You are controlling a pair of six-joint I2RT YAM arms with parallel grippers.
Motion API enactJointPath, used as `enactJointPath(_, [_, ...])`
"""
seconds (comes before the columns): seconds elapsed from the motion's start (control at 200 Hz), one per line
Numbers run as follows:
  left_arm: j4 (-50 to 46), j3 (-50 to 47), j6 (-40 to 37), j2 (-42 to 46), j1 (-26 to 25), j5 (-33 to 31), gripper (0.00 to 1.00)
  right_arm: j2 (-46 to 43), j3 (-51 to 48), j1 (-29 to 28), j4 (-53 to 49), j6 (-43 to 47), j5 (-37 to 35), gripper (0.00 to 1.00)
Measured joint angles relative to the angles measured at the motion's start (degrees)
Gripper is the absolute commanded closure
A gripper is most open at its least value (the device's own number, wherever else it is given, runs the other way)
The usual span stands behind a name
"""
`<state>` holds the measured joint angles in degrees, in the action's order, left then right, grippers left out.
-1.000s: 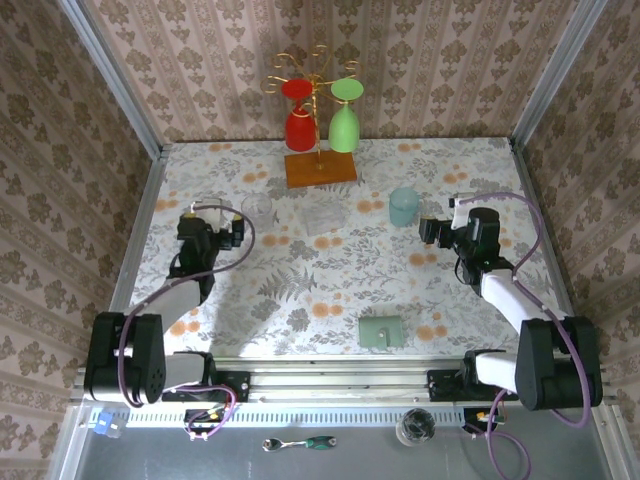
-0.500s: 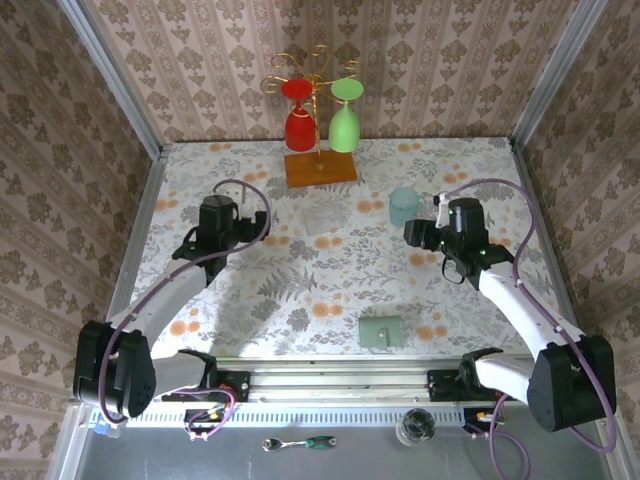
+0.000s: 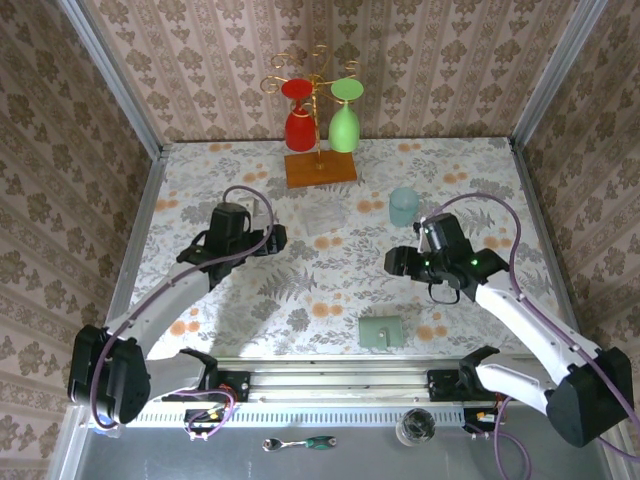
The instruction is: Take the credit cards out of the card holder
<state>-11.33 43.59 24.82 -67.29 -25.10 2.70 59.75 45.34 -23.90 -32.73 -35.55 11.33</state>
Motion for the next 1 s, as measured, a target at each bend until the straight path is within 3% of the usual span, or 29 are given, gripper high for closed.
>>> enactJointPath(0.28, [1.81, -0.94, 6.97, 0.74, -0.94, 6.43, 0.13, -4.57, -2.16, -7.74, -2.05, -13.90, 1.57, 0.29])
enactJointPath(0.405, [1.90, 0.07, 8.74, -3.23, -4.02, 10.64, 0.17, -4.87, -3.19, -12.22, -3.28, -17.00, 2.21, 0.28])
enactJointPath(0.675, [2.78, 2.58, 11.76, -11.54, -9.20, 15.37, 0.15, -5.05, -11.06, -22.69, -3.34, -22.84, 2.91, 0.25])
enactJointPath(1.0, [4.55, 2.69, 13.42, -14.29, -10.49, 16.22, 0.14, -5.75, -20.04, -24.90, 2.10, -27.30, 4.59, 0.21])
